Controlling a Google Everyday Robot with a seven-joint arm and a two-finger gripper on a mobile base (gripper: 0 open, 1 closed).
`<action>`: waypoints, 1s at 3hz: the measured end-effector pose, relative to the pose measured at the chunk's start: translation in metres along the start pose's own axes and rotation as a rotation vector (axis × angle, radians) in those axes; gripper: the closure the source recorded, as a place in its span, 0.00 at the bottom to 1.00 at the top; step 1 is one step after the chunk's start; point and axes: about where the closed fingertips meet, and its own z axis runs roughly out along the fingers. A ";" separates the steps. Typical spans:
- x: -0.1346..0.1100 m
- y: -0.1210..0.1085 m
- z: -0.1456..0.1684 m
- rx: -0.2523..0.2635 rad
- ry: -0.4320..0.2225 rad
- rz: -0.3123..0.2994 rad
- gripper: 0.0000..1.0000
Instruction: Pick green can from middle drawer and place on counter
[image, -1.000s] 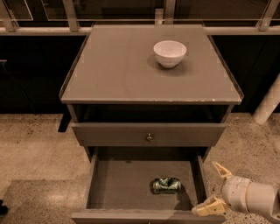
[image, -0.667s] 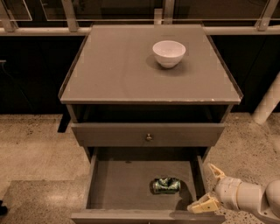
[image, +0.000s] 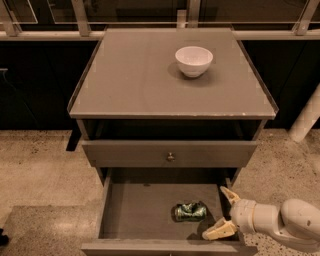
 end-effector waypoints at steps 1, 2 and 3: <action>0.016 -0.002 0.010 0.040 0.008 0.004 0.00; 0.031 -0.008 0.031 0.035 -0.004 0.014 0.00; 0.038 -0.018 0.051 0.022 -0.023 0.008 0.00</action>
Offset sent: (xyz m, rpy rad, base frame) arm 0.0238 0.0060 -0.0731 0.0185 -0.0055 -0.0451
